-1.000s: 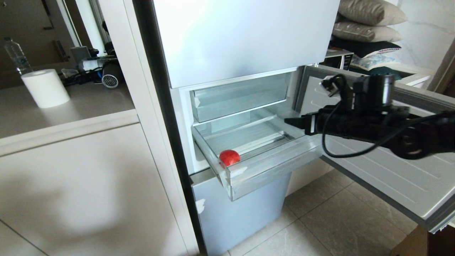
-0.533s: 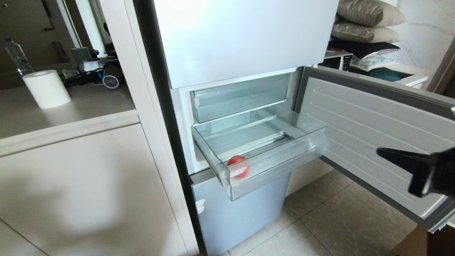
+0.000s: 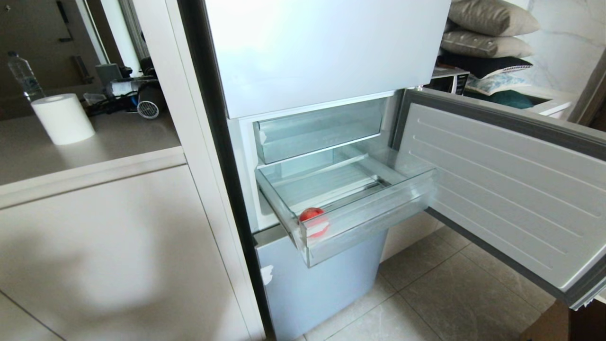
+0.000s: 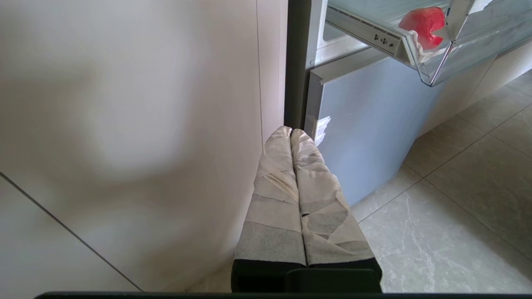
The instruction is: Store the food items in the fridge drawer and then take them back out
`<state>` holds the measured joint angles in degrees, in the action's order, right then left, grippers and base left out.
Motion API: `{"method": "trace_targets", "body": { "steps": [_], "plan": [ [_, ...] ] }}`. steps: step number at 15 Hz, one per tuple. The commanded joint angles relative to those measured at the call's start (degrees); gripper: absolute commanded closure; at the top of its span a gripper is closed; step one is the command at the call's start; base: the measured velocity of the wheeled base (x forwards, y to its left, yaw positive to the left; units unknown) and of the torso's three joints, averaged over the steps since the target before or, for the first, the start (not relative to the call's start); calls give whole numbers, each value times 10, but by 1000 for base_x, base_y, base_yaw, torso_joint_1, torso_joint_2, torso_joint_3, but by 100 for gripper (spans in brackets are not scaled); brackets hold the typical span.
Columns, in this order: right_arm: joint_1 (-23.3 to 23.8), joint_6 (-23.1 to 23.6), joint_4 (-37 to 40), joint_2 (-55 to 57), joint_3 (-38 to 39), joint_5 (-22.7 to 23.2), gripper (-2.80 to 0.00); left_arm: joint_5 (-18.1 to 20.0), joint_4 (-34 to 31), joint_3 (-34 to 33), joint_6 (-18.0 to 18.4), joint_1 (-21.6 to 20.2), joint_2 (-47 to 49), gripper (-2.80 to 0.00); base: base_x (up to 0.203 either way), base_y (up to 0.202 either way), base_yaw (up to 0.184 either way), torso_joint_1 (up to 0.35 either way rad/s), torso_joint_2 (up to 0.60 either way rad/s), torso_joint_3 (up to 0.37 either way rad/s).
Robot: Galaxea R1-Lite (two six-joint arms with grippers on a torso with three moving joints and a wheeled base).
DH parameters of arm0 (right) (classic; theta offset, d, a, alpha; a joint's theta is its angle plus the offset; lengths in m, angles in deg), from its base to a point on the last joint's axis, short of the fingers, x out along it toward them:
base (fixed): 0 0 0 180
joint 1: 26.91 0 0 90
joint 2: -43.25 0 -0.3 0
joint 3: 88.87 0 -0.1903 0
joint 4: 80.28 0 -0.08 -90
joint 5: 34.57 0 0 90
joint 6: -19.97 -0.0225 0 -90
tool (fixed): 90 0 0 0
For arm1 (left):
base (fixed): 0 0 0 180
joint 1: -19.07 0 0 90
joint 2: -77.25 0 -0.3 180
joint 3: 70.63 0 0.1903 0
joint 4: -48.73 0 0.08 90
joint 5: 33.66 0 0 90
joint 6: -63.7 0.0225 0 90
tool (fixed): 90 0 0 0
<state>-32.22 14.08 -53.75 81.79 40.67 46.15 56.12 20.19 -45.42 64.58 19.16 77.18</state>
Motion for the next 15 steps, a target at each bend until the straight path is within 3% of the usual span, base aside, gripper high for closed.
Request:
{"method": "trace_targets", "body": {
  "steps": [1, 7, 12, 15],
  "plan": [
    [100, -5, 1, -11, 0, 2, 0, 0, 0, 0, 0, 0, 1, 0, 0, 0, 0, 0, 0, 0],
    [442, -31, -60, 105, -4, 70, 0, 0, 0, 0, 0, 0, 1, 0, 0, 0, 0, 0, 0, 0],
    [625, -27, -227, 295, -19, 80, 0, 0, 0, 0, 0, 0, 1, 0, 0, 0, 0, 0, 0, 0],
    [710, -24, -321, 388, -31, 82, 0, 0, 0, 0, 0, 0, 1, 0, 0, 0, 0, 0, 0, 0]
  ]
}}
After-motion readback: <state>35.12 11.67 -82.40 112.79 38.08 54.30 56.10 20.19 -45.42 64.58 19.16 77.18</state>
